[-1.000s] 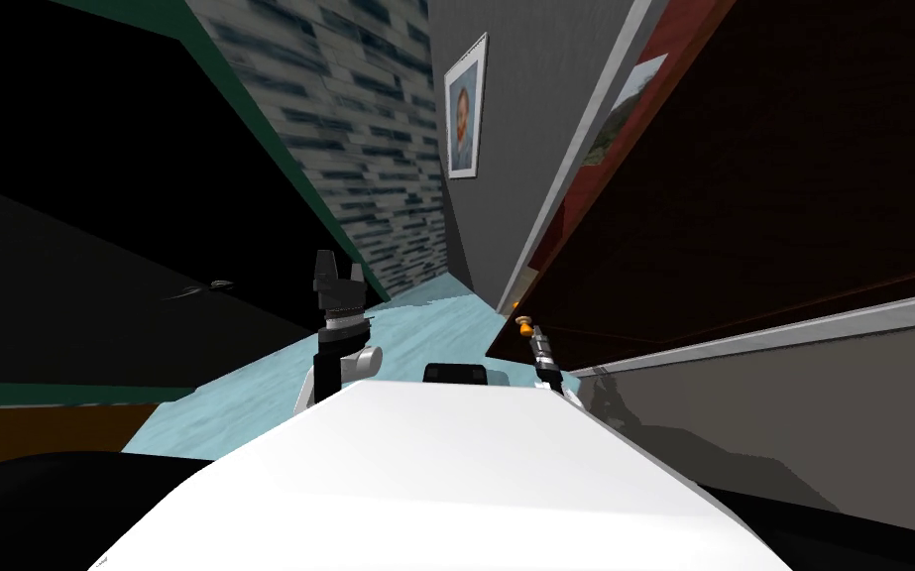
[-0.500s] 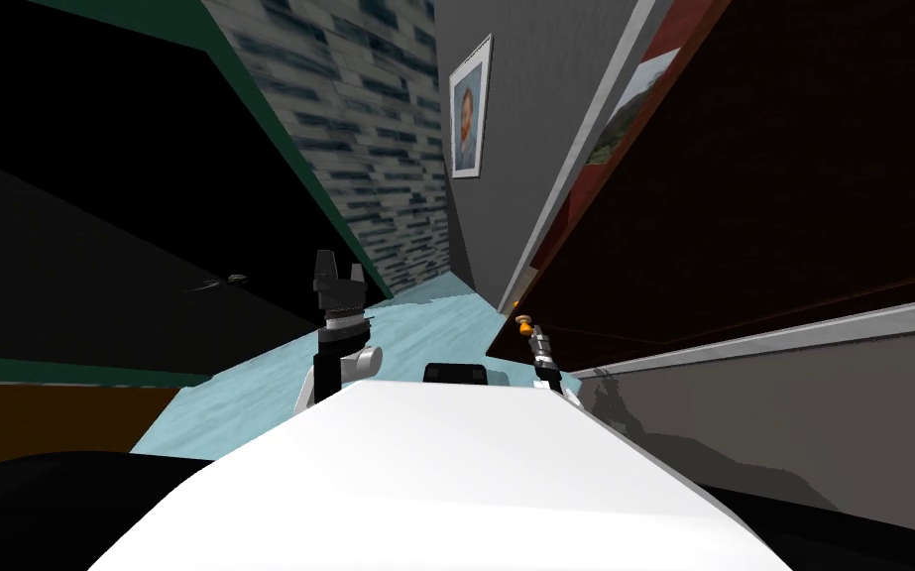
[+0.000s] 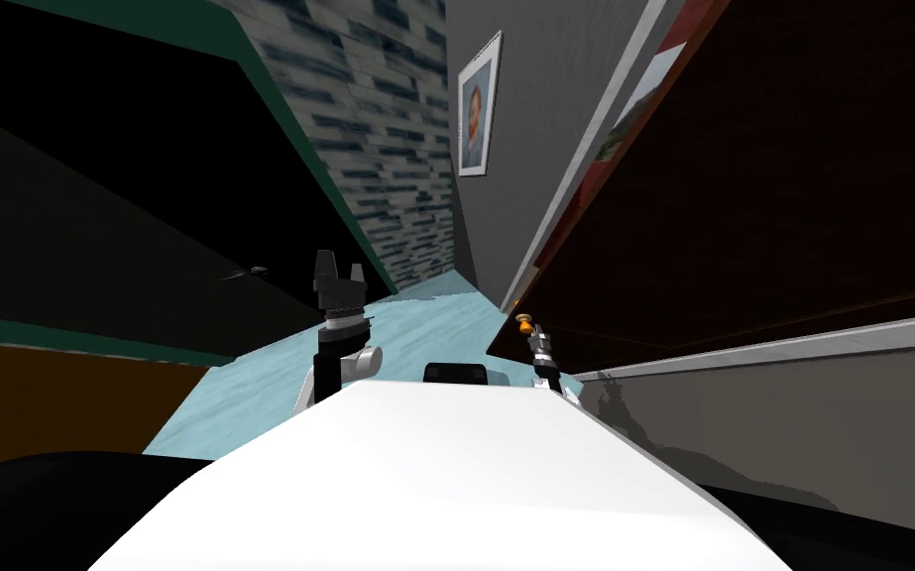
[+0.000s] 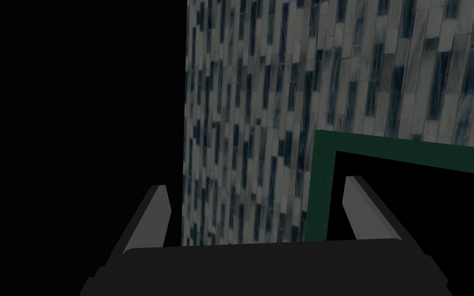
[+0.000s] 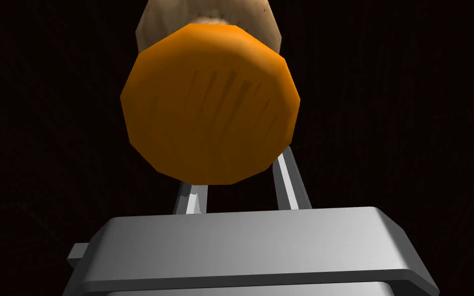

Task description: Pull the door open

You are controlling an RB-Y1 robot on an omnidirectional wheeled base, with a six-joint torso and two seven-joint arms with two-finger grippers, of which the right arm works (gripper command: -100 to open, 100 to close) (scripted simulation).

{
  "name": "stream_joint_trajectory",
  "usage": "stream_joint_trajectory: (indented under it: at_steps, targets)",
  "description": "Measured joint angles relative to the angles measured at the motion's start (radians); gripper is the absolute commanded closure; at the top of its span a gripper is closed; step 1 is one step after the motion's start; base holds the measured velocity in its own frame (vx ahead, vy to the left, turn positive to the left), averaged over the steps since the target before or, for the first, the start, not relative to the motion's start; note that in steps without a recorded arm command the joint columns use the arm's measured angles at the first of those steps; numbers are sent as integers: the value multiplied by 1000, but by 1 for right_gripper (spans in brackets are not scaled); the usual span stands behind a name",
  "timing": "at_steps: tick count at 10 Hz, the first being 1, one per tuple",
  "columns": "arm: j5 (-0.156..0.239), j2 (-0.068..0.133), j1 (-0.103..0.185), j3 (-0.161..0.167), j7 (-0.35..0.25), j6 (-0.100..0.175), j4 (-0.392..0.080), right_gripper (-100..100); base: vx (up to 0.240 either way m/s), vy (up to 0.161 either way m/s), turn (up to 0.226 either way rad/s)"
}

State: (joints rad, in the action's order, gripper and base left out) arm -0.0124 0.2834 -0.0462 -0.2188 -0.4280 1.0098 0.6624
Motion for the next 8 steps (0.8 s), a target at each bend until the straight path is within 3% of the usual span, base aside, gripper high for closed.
stream_joint_trajectory:
  at_steps: [4, 5, 6, 8]
  targets:
    - [63, 3, -10, 38, -97, -30, 24, 100, -63, -17, 64]
    - [74, 8, 16, 44, -117, -22, -18, 100, -63, -17, 93]
    - [94, 11, 25, 54, -141, -21, -30, 100, -94, -40, 146]
    - [133, 10, 21, 79, -192, -37, -17, 100, -72, -22, 63]
